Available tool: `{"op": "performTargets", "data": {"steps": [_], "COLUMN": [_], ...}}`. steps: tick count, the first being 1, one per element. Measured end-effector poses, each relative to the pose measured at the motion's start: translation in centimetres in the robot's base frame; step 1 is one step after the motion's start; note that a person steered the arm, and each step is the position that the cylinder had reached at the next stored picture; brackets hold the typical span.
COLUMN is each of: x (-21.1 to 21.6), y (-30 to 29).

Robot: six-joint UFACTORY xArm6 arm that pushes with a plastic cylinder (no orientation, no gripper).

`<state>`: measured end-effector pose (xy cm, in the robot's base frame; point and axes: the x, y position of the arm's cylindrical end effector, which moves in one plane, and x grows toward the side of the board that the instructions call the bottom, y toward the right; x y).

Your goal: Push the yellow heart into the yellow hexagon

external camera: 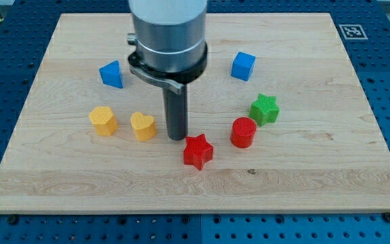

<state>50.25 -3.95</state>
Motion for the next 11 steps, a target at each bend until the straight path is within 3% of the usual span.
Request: {"op": "performTargets", "data": {"steps": [1, 2, 4, 6, 9, 11], "x": [-2.2, -1.6, 3.5, 2.4, 1.4, 1.4], "y": [-1.2, -2.2, -2.4, -2.5, -9.5, -8.6]}}
